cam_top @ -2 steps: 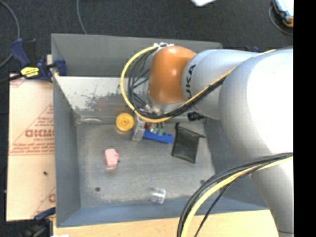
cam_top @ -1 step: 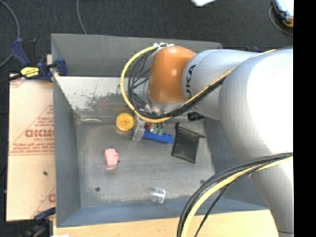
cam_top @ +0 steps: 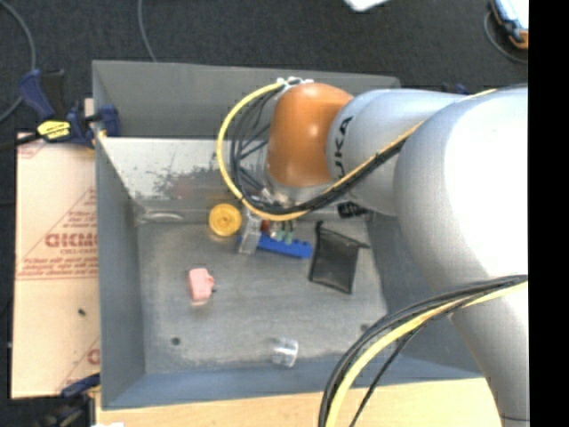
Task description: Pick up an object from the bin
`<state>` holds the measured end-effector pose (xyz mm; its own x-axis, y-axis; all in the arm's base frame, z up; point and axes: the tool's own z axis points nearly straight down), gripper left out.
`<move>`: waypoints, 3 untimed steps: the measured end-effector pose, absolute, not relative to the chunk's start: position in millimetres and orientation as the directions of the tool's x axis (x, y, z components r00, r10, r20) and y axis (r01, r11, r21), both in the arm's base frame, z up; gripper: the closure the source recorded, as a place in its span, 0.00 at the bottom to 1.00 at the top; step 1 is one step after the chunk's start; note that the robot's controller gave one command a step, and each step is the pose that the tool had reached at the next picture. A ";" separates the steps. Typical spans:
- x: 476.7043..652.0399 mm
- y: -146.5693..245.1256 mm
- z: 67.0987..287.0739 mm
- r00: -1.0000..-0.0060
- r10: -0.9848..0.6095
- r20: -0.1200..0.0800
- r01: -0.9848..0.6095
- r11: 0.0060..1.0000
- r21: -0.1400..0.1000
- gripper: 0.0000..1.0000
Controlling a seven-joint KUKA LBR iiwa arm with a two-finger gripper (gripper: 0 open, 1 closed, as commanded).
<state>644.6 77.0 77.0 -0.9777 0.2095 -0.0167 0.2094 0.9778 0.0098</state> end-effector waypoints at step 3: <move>644.5 77.0 76.9 -0.978 0.210 -0.016 0.210 0.978 0.010 1.00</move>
Offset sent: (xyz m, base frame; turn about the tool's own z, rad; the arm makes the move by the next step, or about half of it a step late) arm 0.0000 0.0000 0.0000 0.0000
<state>644.5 77.0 76.9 -0.9775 0.2101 -0.0165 0.2099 0.9777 0.0098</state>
